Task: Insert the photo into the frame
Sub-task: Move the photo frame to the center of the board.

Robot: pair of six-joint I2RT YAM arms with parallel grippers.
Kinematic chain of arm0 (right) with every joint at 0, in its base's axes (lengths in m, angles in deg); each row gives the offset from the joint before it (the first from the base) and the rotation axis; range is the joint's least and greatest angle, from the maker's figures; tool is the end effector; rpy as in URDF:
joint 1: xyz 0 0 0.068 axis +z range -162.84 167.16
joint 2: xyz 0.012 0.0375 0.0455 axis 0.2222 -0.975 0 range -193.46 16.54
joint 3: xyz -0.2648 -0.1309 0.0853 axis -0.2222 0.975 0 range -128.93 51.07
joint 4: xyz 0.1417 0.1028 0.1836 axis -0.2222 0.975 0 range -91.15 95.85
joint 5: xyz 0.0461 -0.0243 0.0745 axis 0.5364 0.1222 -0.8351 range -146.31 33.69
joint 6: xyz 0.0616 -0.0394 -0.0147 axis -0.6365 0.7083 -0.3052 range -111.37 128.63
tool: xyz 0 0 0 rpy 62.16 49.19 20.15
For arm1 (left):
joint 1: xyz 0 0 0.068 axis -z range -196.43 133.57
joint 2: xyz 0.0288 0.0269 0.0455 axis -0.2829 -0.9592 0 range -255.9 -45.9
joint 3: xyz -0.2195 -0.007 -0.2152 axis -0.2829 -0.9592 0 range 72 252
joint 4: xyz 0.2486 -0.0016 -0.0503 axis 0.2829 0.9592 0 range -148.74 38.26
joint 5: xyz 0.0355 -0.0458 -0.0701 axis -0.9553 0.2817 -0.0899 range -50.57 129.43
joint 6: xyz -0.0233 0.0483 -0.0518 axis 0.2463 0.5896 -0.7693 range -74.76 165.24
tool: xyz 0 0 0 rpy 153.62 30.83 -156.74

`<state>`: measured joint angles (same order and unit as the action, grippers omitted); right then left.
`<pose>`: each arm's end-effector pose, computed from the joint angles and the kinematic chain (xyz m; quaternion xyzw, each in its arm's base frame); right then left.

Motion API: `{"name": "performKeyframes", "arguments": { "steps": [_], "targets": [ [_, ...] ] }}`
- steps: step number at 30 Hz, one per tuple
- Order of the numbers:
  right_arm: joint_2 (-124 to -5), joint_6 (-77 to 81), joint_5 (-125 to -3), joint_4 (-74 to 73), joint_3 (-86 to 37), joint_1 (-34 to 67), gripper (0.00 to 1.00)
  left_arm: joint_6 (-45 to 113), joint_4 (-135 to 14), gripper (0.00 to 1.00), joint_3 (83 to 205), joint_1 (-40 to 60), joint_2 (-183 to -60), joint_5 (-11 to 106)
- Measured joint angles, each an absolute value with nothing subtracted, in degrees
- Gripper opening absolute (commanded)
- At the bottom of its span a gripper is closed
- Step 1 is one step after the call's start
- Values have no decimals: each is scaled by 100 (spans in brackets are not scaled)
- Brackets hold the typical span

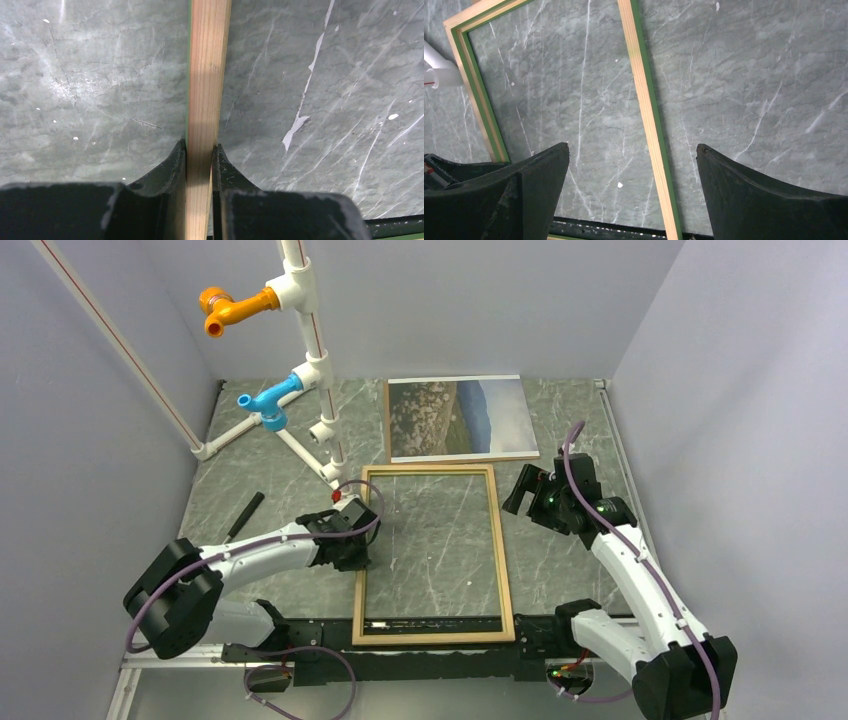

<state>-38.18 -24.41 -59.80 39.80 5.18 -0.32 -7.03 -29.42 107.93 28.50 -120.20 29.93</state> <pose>0.1731 0.0423 0.2768 0.1569 0.9255 0.1594 0.3058 0.1583 -0.1433 0.1765 -0.0785 0.9747 -0.0909 0.1885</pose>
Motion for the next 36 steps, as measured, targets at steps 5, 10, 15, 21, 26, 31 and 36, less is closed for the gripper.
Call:
{"name": "performKeyframes", "arguments": {
  "steps": [5, 10, 15, 21, 26, 31, 36],
  "targets": [
    [-3776, -2436, -5969, 3993, 516, -32, 100, -723, -2942, 0, 10887, 2850, -12143, 2996],
    [-3772, -2436, -5958, 3993, 516, -35, 100, -723, -2939, 14, 10887, 2850, -12141, 2996],
    [-3776, -2436, -5964, 3989, 518, -32, 100, -714, -2911, 71, 10887, 2882, -12053, 2945],
    [-3822, -2434, -5964, 3980, 518, -37, 100, -777, -2819, 96, 10926, 3086, -11550, 2652],
    [-3892, -2427, -5969, 3974, 518, -37, 100, -476, -2609, 99, 11219, 3306, -11236, 2296],
    [-4128, -2390, -6039, 3897, 518, -39, 100, 103, -2476, 99, 11715, 3628, -11229, 1971],
    [-4425, -2384, -6159, 3783, 518, -43, 100, 724, -2435, 99, 12253, 3835, -11583, 1737]
  ]
}}
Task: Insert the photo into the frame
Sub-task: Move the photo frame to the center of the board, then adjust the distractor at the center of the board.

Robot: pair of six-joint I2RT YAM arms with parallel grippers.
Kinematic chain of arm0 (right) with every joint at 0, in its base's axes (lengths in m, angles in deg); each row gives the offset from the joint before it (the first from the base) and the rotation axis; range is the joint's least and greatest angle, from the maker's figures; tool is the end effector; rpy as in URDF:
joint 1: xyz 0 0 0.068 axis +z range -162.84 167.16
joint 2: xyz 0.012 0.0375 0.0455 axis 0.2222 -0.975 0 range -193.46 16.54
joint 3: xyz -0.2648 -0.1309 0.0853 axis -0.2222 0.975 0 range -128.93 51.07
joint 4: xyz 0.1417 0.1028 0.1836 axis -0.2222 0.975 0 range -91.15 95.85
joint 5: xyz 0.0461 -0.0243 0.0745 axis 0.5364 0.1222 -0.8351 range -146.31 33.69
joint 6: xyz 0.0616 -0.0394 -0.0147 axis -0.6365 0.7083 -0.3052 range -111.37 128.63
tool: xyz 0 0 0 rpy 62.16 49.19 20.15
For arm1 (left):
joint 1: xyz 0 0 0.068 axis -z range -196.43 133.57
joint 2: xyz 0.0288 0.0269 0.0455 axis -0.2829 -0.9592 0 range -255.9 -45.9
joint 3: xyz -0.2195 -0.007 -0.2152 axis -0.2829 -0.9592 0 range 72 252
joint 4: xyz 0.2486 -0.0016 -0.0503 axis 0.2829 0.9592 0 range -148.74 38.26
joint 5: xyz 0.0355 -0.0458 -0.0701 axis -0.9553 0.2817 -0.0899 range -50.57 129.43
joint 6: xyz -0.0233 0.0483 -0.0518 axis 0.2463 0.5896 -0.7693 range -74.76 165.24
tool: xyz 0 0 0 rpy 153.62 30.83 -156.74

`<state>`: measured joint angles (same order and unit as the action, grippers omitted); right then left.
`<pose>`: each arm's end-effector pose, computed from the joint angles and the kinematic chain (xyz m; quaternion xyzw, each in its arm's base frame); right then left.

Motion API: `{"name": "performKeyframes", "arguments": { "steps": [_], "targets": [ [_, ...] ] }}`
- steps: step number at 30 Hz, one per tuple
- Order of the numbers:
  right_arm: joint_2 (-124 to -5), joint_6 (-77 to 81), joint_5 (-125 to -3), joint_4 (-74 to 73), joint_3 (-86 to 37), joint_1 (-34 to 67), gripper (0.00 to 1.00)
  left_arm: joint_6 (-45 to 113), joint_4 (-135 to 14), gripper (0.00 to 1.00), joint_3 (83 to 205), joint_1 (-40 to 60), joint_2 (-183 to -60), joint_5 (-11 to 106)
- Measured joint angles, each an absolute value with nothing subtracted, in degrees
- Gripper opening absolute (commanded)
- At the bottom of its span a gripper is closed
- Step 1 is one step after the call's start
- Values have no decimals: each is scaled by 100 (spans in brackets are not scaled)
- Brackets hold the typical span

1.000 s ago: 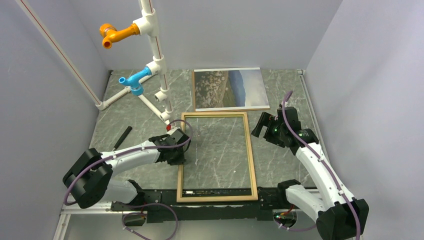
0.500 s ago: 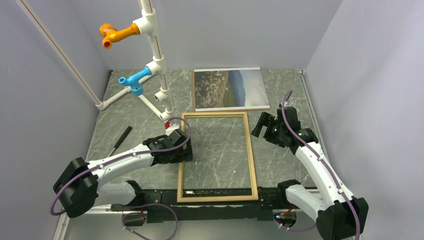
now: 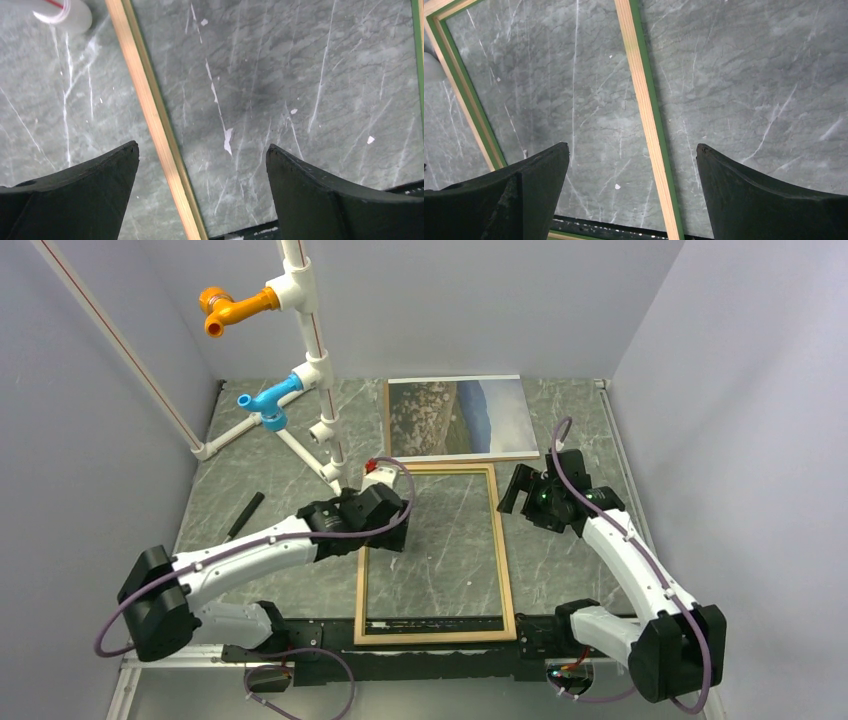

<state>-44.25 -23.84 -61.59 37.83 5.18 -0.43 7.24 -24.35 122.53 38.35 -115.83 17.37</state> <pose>0.1924 0.0482 0.2620 0.1514 0.9377 0.1586 0.2695 0.1567 -0.1811 0.2663 0.0773 0.9316 -0.0954 0.3421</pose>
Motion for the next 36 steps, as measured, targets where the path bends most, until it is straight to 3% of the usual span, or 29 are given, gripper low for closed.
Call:
{"name": "performKeyframes", "arguments": {
  "steps": [11, 21, 36],
  "targets": [
    [-4725, -2320, -6242, 3639, 518, -91, 100, 1891, -2633, 88, 13405, 3755, -13004, 1748],
    [-4749, -2240, -6240, 3637, 518, -148, 100, 2604, -2824, 72, 14701, 2723, -14311, 2010],
    [-4755, -2235, -6288, 3626, 540, -161, 100, 2906, -2640, 68, 14998, 1958, -14814, 1848]
  ]
}}
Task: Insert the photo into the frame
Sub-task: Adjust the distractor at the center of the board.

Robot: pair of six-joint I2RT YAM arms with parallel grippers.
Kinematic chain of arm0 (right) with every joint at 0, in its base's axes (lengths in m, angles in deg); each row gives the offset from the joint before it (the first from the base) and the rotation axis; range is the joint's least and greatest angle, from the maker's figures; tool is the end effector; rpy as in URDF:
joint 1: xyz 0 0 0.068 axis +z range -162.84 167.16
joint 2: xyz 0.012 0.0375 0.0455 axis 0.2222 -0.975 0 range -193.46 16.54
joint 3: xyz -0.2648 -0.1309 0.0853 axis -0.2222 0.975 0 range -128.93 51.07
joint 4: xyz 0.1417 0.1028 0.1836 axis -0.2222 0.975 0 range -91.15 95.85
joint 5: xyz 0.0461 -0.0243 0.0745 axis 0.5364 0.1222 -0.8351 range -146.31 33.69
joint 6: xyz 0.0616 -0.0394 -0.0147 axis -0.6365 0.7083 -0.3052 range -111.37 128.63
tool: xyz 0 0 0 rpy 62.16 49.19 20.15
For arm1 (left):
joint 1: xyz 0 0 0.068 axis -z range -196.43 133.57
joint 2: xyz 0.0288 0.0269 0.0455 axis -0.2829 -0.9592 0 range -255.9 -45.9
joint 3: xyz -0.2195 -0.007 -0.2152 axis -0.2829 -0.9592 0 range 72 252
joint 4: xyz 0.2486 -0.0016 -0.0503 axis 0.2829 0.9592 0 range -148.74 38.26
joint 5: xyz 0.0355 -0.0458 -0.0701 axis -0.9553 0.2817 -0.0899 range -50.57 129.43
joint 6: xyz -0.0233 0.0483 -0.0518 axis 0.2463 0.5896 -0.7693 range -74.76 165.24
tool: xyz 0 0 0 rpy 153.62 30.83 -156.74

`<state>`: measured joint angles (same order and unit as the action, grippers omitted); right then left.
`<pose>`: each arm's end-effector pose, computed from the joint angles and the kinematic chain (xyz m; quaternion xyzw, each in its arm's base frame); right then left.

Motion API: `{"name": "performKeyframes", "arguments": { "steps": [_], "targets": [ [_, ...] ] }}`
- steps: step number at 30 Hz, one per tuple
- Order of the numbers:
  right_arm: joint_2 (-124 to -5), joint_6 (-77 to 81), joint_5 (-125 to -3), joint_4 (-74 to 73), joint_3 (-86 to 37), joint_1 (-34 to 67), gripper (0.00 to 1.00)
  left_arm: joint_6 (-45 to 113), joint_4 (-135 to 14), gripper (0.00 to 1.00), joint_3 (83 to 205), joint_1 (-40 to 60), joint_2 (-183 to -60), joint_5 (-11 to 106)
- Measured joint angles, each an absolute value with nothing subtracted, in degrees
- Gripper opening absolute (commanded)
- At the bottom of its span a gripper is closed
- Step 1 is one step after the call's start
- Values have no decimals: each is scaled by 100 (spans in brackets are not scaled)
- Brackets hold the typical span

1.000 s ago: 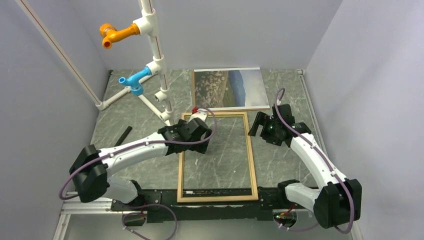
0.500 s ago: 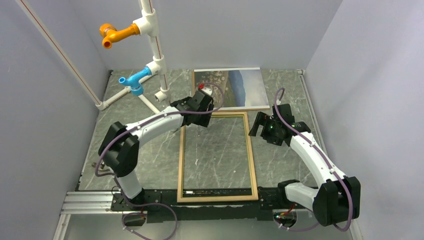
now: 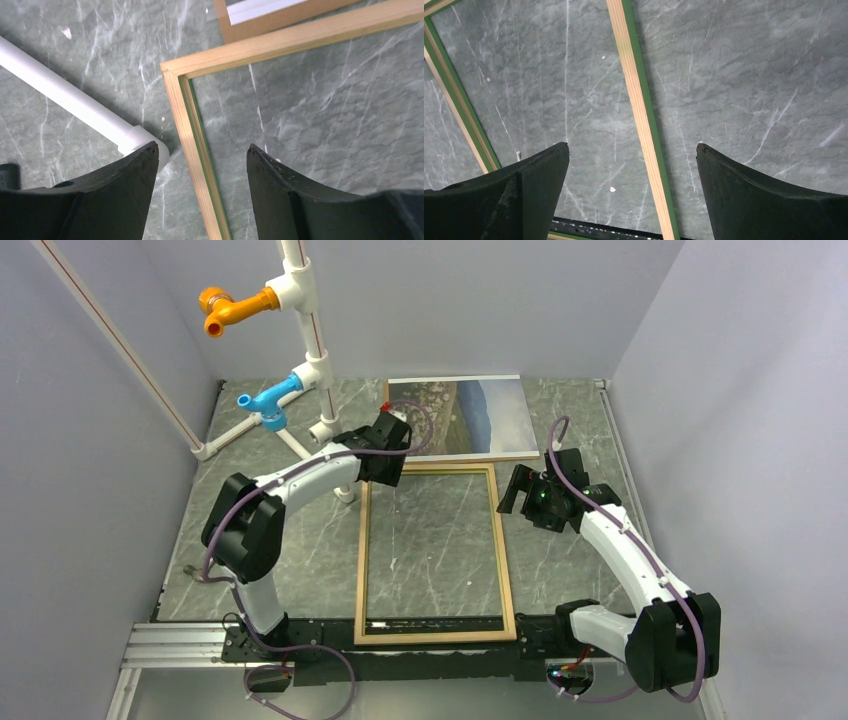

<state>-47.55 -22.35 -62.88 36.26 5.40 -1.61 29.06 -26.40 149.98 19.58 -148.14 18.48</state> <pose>0.2037 0.0477 0.2524 0.1471 0.9431 0.1567 0.2539 0.3342 -0.2152 0.2531 0.1107 0.9368 0.0321 0.3304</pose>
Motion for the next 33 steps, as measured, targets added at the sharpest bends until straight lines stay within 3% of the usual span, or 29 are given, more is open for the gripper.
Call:
{"name": "performKeyframes", "arguments": {
  "steps": [10, 27, 33],
  "targets": [
    [-4707, -2237, -6349, 3622, 651, -166, 100, 2689, -2673, 60, 14167, 1881, -14433, 1855],
    [-4633, -2240, -6434, 3563, 826, -168, 100, 1946, -2539, 62, 13085, 1545, -13273, 1385],
    [-4633, -2242, -6434, 3515, 883, -168, 100, 1789, -2494, 68, 12718, 1499, -12785, 1359]
  ]
}}
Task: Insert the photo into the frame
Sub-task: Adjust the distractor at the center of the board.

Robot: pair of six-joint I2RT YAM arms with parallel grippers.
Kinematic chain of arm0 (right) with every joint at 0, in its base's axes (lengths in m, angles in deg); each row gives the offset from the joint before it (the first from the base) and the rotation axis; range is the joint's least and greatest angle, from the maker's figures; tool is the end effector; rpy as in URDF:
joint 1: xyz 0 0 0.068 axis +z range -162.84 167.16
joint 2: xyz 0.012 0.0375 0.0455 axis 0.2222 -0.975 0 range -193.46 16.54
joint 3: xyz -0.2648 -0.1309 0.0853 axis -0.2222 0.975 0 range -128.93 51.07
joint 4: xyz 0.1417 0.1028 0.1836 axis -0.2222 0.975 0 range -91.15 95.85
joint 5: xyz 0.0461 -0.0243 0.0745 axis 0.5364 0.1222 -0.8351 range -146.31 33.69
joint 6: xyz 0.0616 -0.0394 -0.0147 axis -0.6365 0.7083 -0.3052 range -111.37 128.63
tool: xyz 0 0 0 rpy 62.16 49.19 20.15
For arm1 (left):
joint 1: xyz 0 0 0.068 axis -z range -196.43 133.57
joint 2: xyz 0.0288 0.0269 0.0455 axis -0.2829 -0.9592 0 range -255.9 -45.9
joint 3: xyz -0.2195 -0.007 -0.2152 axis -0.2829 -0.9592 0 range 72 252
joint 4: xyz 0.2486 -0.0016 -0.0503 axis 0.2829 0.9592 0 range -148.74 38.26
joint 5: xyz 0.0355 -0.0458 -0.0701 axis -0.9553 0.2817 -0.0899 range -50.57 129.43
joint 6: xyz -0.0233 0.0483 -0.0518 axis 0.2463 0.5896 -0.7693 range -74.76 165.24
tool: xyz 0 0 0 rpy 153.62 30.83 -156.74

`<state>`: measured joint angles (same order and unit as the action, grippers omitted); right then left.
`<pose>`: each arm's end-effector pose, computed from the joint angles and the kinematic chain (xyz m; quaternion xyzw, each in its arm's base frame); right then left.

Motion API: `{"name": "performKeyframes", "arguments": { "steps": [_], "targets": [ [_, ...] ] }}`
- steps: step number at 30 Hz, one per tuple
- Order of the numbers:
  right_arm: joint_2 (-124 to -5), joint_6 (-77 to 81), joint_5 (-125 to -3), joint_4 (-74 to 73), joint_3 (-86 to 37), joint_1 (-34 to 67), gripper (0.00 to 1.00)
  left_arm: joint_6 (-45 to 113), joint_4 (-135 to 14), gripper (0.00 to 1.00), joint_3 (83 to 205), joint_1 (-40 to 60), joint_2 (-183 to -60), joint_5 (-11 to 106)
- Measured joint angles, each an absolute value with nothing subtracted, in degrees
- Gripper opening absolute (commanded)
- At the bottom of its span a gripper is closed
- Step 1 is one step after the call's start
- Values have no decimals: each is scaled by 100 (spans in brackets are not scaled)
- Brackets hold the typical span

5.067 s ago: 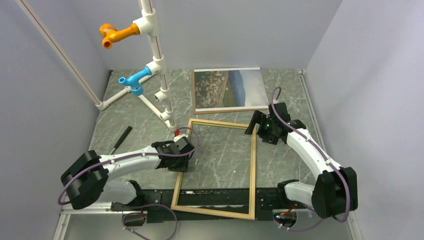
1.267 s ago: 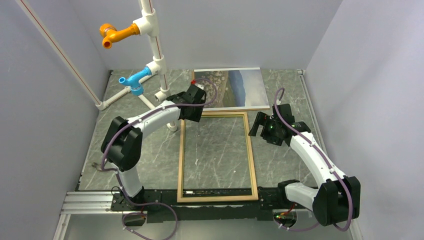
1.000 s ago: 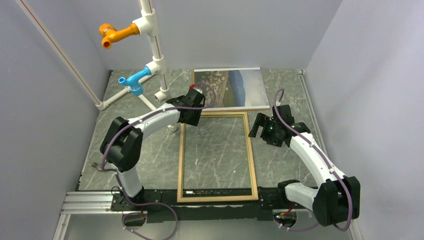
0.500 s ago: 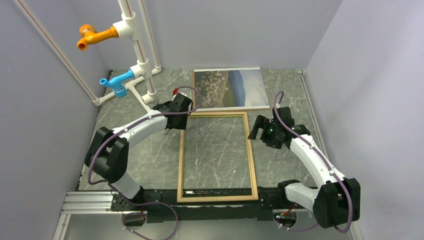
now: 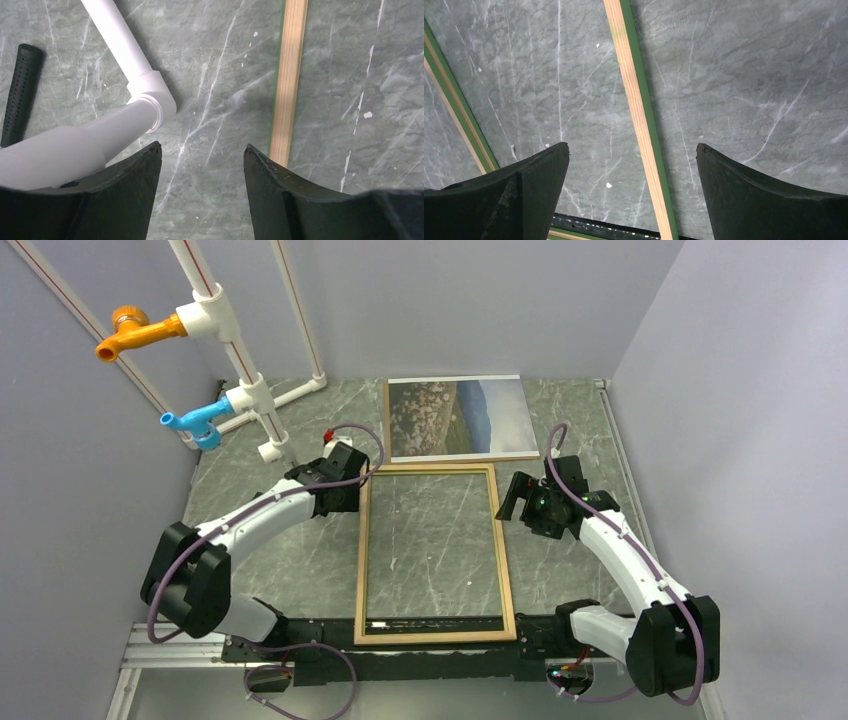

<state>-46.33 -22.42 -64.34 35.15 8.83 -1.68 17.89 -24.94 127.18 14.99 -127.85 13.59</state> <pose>0.1948 0.0473 0.2389 0.1456 0.9454 0.1648 0.2407 0.2535 -0.1229 0.2436 -0.0232 0.9441 0.0669 0.3218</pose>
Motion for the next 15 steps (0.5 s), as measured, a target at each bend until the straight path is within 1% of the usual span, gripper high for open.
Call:
{"name": "performKeyframes", "arguments": {
  "steps": [3, 11, 15],
  "targets": [
    [-4635, -2242, -6436, 3480, 905, -172, 100, 1784, -2511, 73, 12679, 1497, -12700, 1374],
    [-4659, -2240, -6434, 3429, 905, -179, 100, 1959, -2690, 90, 12679, 1505, -12700, 1623],
    [-4801, -2222, -6436, 3370, 905, -194, 100, 2134, -2762, 96, 12692, 1608, -12726, 1654]
  ]
}}
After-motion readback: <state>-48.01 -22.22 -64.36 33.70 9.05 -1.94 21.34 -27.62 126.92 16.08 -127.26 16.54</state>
